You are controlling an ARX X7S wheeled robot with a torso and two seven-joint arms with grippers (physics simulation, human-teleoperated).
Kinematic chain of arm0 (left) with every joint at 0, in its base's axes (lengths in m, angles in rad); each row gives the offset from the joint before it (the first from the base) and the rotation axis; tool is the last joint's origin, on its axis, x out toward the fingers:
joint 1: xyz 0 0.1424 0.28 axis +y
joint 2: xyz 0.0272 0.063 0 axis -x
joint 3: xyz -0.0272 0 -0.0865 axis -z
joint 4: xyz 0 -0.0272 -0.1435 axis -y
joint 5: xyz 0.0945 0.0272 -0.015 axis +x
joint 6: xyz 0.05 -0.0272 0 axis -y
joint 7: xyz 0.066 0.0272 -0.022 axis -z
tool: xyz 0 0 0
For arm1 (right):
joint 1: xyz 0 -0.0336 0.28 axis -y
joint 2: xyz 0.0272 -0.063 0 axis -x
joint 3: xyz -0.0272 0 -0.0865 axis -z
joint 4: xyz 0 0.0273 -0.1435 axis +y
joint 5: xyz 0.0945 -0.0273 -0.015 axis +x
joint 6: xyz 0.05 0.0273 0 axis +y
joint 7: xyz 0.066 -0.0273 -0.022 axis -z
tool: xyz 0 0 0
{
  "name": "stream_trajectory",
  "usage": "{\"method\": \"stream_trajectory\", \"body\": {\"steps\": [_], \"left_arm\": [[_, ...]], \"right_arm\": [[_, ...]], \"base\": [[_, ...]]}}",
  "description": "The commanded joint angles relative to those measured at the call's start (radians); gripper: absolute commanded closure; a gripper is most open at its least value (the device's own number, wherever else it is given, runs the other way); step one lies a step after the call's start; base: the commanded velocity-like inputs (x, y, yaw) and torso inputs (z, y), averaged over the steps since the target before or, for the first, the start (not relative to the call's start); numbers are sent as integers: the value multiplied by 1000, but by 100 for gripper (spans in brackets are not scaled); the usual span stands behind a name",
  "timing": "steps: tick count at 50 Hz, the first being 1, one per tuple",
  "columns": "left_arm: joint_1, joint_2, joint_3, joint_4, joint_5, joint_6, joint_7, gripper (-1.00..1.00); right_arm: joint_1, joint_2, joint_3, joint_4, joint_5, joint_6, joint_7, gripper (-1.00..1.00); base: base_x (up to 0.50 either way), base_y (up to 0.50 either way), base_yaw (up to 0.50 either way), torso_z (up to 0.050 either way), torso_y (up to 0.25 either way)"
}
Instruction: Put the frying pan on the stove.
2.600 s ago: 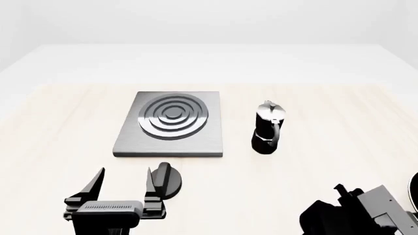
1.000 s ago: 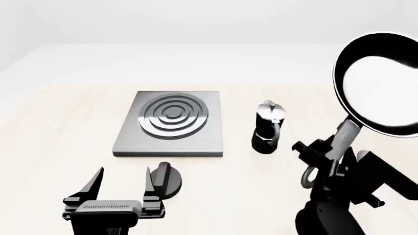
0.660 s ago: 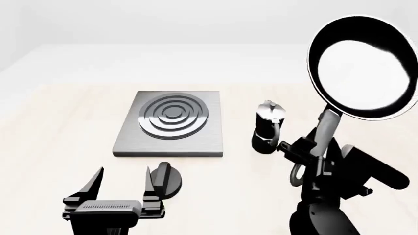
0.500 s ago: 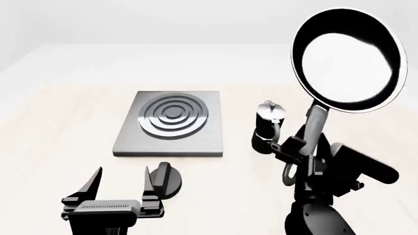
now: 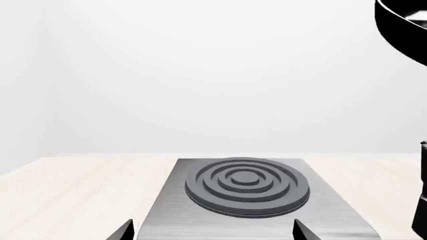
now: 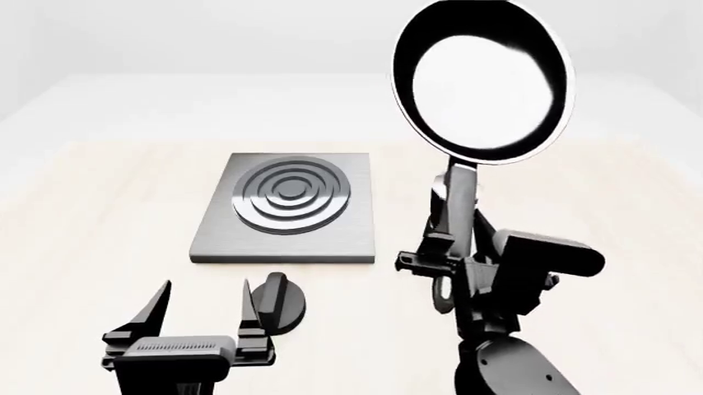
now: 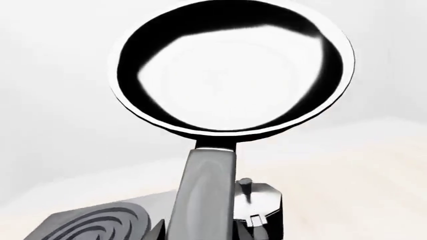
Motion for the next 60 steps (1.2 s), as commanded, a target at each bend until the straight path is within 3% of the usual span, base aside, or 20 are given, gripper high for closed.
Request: {"method": "stream_trajectory", "body": {"steps": [1, 60], "left_arm": [[2, -3, 2, 3, 1, 3, -5, -100], [-6, -16, 16, -3, -2, 8, -17, -100]], "right_arm": [[64, 19, -70, -28, -68, 49, -64, 100], [292, 25, -288, 90, -95, 323, -232, 100]], "base": [[0, 0, 0, 0, 0], [0, 0, 0, 1, 2]]}}
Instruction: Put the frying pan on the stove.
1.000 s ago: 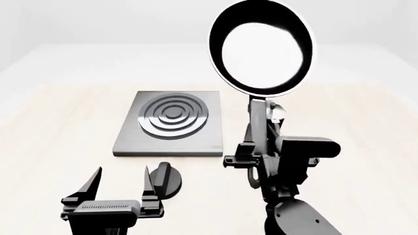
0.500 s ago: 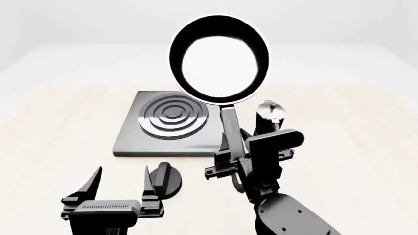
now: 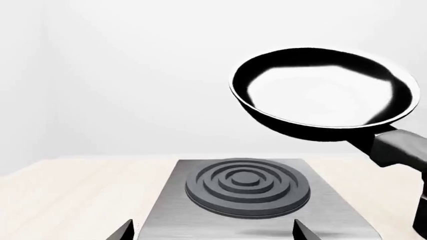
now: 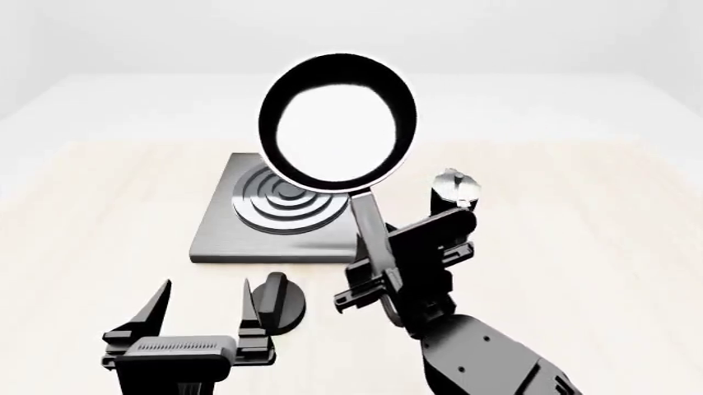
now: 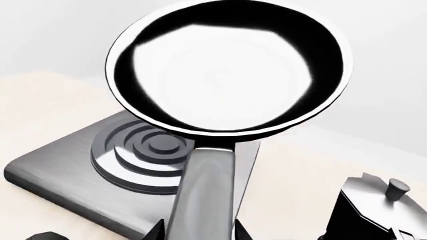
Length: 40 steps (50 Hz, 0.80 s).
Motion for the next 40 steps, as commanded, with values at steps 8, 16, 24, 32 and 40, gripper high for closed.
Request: {"method": "stream_trajectory", "body": {"steps": [8, 16, 24, 32, 40], "left_arm": [[-1, -4, 6, -1, 1, 4, -3, -100], [-3, -4, 8, -5, 1, 6, -5, -100], [-5, -6, 11, -4, 2, 3, -7, -100], [-6, -10, 8, -1, -5, 2, -8, -100], [-6, -12, 9, -1, -4, 5, -11, -100]], "right_arm": [[90, -14, -19, 23, -61, 50, -56, 100], [102, -26, -22, 68, -68, 38, -65, 100], [123, -49, -29, 111, -71, 24, -83, 100], [154, -75, -54, 154, -80, 46, -96, 100], [173, -83, -64, 171, -81, 62, -102, 100]], "base": [[0, 0, 0, 0, 3], [0, 0, 0, 0, 1], [0, 0, 0, 1, 3], [0, 0, 0, 0, 1], [0, 0, 0, 1, 3]]}}
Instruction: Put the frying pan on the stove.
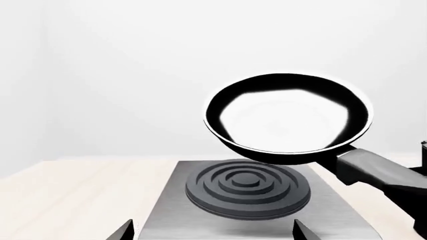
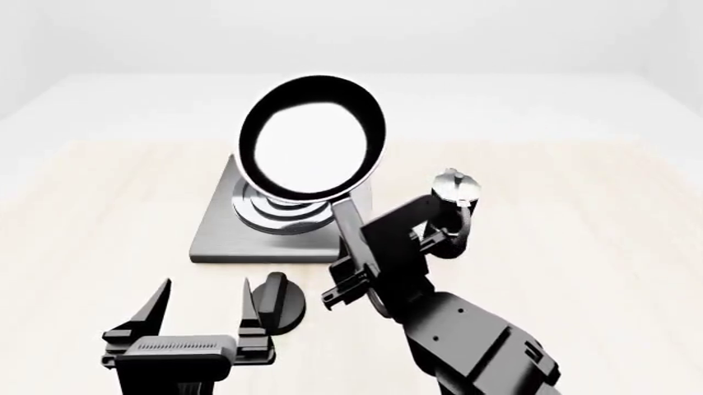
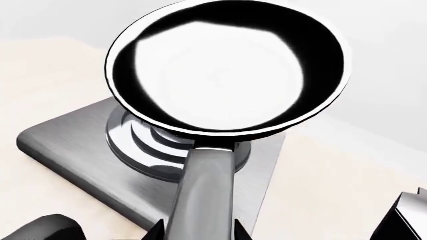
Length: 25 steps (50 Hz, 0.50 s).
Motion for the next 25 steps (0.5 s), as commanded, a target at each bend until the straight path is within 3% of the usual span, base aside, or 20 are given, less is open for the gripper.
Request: {"method": "stream_trajectory", "body": {"steps": [1, 25], "left_arm": [[0, -3, 2, 0, 0, 2, -3, -100], [-2, -6, 8, -4, 1, 5, -9, -100]], "right_arm": [[52, -23, 9, 3, -77, 18, -1, 100], [71, -38, -11, 53, -86, 15, -13, 100]], "base": [[0, 0, 0, 0, 0], [0, 0, 0, 0, 2]]}}
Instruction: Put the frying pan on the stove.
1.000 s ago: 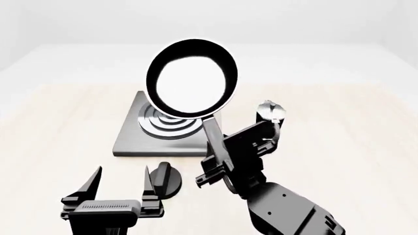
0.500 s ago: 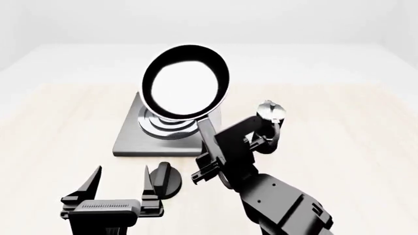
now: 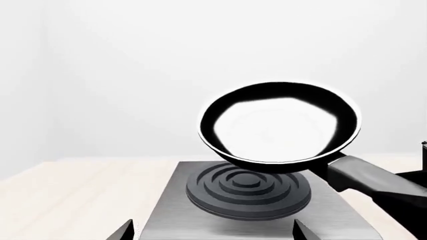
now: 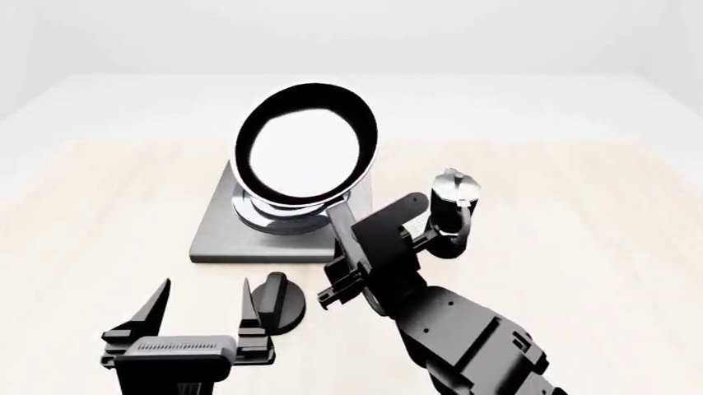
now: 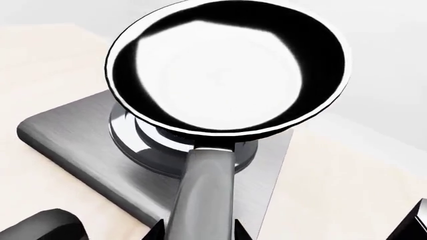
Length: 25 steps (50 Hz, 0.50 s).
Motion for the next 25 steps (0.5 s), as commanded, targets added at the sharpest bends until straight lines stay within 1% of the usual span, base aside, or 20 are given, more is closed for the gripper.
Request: {"method": "stream_trajectory", "body": {"steps": [1, 14, 25], "left_arm": [[-1, -1, 3, -3, 1, 2, -3, -100], [-1, -4, 5, 0, 0, 2, -7, -100], [-3, -6, 7, -1, 2, 2, -11, -100]], "right_arm": [[33, -10, 18, -10, -79, 1, 8, 100], [38, -29, 10, 14, -78, -8, 1, 100], [27, -33, 53, 13, -12, -12, -24, 100]], "base": [[0, 0, 0, 0, 0], [0, 0, 0, 0, 2], [0, 0, 0, 1, 2]]}}
